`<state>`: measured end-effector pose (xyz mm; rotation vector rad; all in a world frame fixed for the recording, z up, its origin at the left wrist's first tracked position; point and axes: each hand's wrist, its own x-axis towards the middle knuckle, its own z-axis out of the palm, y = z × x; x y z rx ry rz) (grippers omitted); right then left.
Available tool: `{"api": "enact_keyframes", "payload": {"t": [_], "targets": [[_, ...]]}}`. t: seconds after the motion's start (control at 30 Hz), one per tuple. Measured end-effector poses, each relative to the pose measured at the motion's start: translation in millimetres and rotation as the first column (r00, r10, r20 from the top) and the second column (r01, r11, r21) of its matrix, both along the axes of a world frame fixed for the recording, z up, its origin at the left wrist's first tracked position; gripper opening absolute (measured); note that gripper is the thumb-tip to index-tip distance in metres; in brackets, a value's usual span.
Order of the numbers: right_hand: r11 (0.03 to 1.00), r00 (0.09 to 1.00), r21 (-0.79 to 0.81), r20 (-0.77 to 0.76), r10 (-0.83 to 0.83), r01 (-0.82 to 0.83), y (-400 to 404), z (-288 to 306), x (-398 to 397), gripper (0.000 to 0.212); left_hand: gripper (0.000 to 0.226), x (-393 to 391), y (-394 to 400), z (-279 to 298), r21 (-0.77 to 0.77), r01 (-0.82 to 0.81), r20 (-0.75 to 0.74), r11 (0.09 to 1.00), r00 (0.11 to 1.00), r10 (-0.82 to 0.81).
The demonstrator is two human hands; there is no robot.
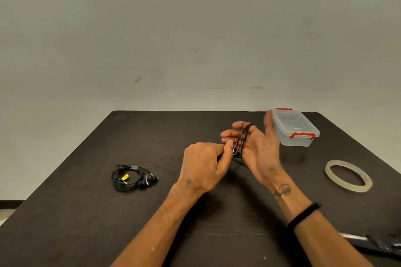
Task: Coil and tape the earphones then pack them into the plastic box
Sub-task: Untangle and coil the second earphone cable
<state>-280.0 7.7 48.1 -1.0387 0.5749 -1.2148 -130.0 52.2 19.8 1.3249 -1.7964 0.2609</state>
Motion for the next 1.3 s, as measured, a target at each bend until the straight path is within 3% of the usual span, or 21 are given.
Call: {"api": "enact_keyframes", "payload": {"t": [0.2,0.4,0.57,0.67,0.8,0.97,1.17,1.3], "targets": [[0.994,0.933,-0.106,-0.357,-0.031,-0.008,6,-9,9,0.077,0.052,-7,3,2,-0.171,0.056,0.005,0.984,0.998,-0.056],[0.955,0.844,-0.181,-0.524,0.109,-0.235,24,-10,22,0.089,0.056,14,-3,8,-0.225,-0.104,-0.198,0.969,0.979,0.059],[0.934,0.727,-0.271,-0.687,-0.017,-0.234,23,-7,24,0.094,0.058,31,-5,14,-0.234,-0.206,-0.085,0.95,0.978,0.191],[0.938,0.699,-0.164,-0.708,0.103,-0.305,25,-6,24,0.082,0.058,33,-6,13,-0.22,-0.188,-0.081,0.957,0.981,0.174],[0.891,0.703,0.036,-0.6,0.381,-0.452,28,-2,26,0.083,0.061,35,-7,12,-0.186,-0.187,-0.152,0.965,0.975,0.16],[0.767,0.721,0.138,-0.269,0.638,-0.627,26,6,20,0.087,0.067,30,-8,13,-0.065,-0.157,-0.318,0.985,0.939,0.129],[0.674,0.681,0.102,0.065,0.73,-0.732,21,5,15,0.091,0.068,8,-4,6,0.142,0.07,-0.608,0.987,0.793,0.031],[0.666,0.666,0.072,0.193,0.721,-0.742,18,2,13,0.092,0.06,4,-2,2,0.204,0.146,-0.682,0.968,0.73,0.033]]}}
